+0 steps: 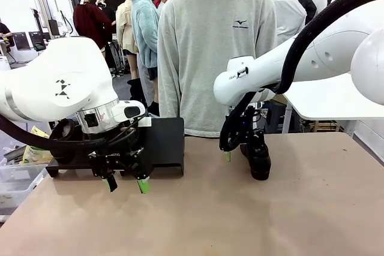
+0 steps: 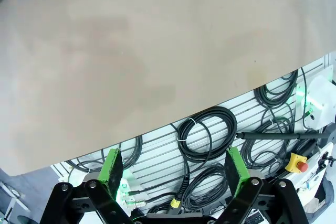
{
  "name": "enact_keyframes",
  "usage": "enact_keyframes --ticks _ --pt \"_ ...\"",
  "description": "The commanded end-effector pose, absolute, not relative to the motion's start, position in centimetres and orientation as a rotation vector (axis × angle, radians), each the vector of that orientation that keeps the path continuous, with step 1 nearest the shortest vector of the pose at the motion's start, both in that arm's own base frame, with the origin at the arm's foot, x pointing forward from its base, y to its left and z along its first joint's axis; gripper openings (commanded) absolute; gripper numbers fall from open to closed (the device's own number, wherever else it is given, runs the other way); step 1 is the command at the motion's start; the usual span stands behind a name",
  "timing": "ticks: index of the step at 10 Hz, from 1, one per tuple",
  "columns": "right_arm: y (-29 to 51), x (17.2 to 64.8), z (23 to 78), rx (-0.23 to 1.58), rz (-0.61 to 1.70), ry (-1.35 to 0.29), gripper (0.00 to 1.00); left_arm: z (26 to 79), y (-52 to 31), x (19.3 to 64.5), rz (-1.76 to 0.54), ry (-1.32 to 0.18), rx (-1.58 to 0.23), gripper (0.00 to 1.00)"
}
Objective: Organize the shoes by placing them on the stand.
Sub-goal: Pick up one Shoe and place it in the middle of the table.
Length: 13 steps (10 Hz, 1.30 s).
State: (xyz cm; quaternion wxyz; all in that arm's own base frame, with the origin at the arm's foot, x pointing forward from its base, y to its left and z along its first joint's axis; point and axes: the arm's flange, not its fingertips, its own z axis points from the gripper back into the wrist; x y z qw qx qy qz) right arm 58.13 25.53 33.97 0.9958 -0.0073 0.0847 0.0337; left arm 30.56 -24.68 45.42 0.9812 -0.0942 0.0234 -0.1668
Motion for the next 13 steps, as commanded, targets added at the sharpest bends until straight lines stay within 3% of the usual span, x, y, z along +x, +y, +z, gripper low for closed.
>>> enact_keyframes --ticks 1,5,6,13 --pt "25.6 58.2 33.8 -0.081 0.051 0.125 0.87 45.3 -24.4 30.4 -0.341 0.054 -0.204 1.0" --pt "25.6 58.2 34.2 -0.079 0.031 0.126 0.09 45.3 -24.4 30.4 -0.341 0.054 -0.204 1.0" --pt "25.6 58.3 34.2 -0.08 0.026 0.127 0.0 45.3 -24.4 30.4 -0.341 0.054 -0.204 1.0" --pt "24.4 57.5 35.9 -0.04 -0.028 0.221 0.0 45.3 -24.4 30.4 -0.341 0.054 -0.204 1.0"
